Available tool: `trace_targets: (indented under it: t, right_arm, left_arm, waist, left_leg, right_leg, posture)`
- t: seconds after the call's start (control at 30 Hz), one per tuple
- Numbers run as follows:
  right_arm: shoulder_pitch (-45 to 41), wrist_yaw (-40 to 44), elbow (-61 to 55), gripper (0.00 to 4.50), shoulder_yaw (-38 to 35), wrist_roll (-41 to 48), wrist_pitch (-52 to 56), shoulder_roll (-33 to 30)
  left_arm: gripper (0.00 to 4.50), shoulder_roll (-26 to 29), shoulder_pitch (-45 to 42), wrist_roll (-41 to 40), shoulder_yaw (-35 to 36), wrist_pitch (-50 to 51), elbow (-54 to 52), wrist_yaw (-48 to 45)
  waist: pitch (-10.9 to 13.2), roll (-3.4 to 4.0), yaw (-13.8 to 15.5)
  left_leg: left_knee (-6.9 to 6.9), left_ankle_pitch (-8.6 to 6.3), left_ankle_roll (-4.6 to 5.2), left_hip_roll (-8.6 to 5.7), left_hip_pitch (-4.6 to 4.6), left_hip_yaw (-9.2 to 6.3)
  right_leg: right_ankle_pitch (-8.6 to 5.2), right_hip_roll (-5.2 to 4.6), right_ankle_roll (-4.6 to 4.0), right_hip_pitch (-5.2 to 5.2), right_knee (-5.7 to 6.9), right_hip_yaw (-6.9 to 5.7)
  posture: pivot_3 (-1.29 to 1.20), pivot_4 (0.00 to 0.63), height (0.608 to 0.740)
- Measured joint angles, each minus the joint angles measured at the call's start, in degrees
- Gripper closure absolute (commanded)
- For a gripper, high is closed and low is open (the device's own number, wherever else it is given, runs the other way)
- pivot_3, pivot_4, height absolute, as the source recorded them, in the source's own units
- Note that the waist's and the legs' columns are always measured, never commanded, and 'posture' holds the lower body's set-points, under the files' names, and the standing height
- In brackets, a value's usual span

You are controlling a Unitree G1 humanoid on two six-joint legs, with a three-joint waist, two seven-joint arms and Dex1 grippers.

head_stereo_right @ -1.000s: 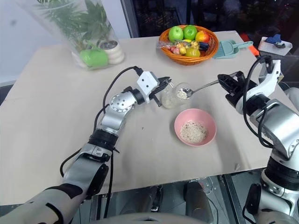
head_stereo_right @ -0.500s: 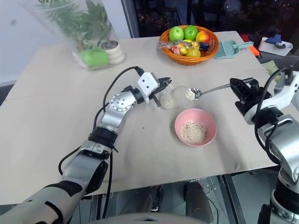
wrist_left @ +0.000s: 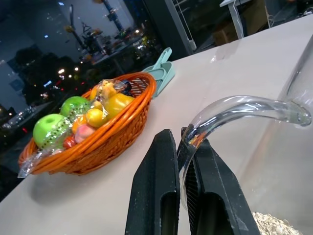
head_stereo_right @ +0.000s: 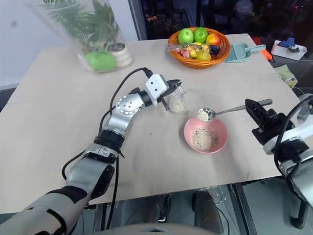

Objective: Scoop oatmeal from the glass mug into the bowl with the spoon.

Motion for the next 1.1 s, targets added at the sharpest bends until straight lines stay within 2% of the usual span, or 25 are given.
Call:
trace_targets:
  t: [0.23, 0.4, 0.53, 0.63, 0.7, 0.83, 1.0, 1.03, 1.1]
  right_arm:
    - [3.2, 5.9, 2.3, 4.50, -4.4, -1.2, 8.2, -14.6]
    - [1.2, 14.8, 0.0, 4.50, -6.3, -15.0, 14.8, -22.4]
    - [0.2, 21.6, -1.9, 4.50, -6.7, -24.7, 16.4, -23.1]
    - [-0.1, 29.8, -4.9, 4.50, -6.7, -37.9, 16.5, -25.3]
    - [-0.7, 33.6, -5.9, 4.50, -6.7, -42.2, 15.8, -24.4]
    - [-2.6, 37.0, -5.1, 4.50, -6.7, -45.3, 14.8, -20.2]
    - [-10.2, 32.8, -1.1, 4.50, -5.6, -34.9, 12.0, -13.9]
    - [-14.2, 30.2, 0.8, 4.50, -3.8, -31.2, 10.6, -12.2]
    - [-19.3, 27.8, 2.8, 4.50, 0.7, -29.7, 10.2, -10.7]
  left_arm:
    - [4.44, 0.4, 0.0, 0.0, 0.1, -0.2, 0.6, 0.1]
    - [4.44, 0.4, 0.0, -0.2, 0.8, 0.1, 0.6, 0.6]
    - [4.44, 0.5, 0.0, -0.5, 1.1, 0.1, 0.6, 0.6]
    - [4.44, 1.2, 0.0, -0.4, 1.1, 0.1, 0.6, 0.7]
    - [4.44, 1.4, 0.0, -0.5, 1.1, 0.1, 0.6, 1.0]
    - [4.44, 1.8, 0.0, -0.5, 1.3, 0.1, 0.5, 1.2]
    - [4.44, 1.8, 0.9, -1.7, 2.7, 1.7, -0.5, 1.3]
    - [4.44, 1.6, 1.6, -2.2, 2.9, 2.6, -1.5, 1.6]
    - [4.44, 1.3, 2.3, -2.7, 3.2, 3.9, -2.8, 1.8]
  waist:
    - [0.0, -0.05, 0.0]
    - [0.0, -0.10, 0.4]
    - [0.1, -0.16, 1.1]
    - [0.1, -0.16, 1.5]
    - [0.1, -0.21, 1.5]
    - [0.1, -0.28, 1.6]
    - [0.1, -0.32, 1.3]
    - [0.1, -0.32, 1.3]
    - [0.1, -0.32, 1.3]
  left_leg:
    - [0.09, -0.03, 0.05, 0.01, 0.06, 0.05]
    - [0.10, -0.04, 0.06, 0.03, 0.04, 0.04]
    - [0.12, -0.05, 0.07, 0.03, 0.02, 0.05]
    - [0.13, -0.05, 0.07, 0.02, 0.02, 0.05]
    - [0.13, -0.05, 0.07, 0.02, 0.01, 0.02]
    - [0.17, -0.05, 0.07, -0.01, -0.02, 0.03]
    - [0.15, -0.05, 0.06, 0.02, 0.02, 0.01]
    - [0.15, -0.05, 0.06, 0.01, 0.04, 0.05]
    - [0.16, -0.05, 0.06, 0.01, 0.04, 0.04]
  right_leg:
    - [0.03, -0.05, 0.06, 0.10, -0.02, 0.03]
    - [0.04, -0.05, 0.07, 0.11, -0.08, -0.03]
    - [0.06, -0.07, 0.10, 0.11, -0.14, -0.02]
    - [0.06, -0.05, 0.10, 0.10, -0.14, -0.04]
    - [0.06, -0.06, 0.10, 0.11, -0.17, -0.07]
    - [0.09, -0.11, 0.15, 0.12, -0.20, -0.04]
    - [0.10, -0.10, 0.14, 0.11, -0.17, 0.02]
    - [0.10, -0.11, 0.14, 0.11, -0.16, 0.06]
    - [0.10, -0.11, 0.14, 0.10, -0.14, 0.06]
  posture:
    - [0.00, 0.150, 0.740]
    - [0.00, 0.150, 0.740]
    - [0.00, 0.150, 0.740]
    - [0.00, 0.150, 0.740]
    - [0.00, 0.150, 0.740]
    - [0.00, 0.150, 0.740]
    - [0.00, 0.150, 0.740]
    - [0.00, 0.150, 0.740]
    - [0.00, 0.150, 0.740]
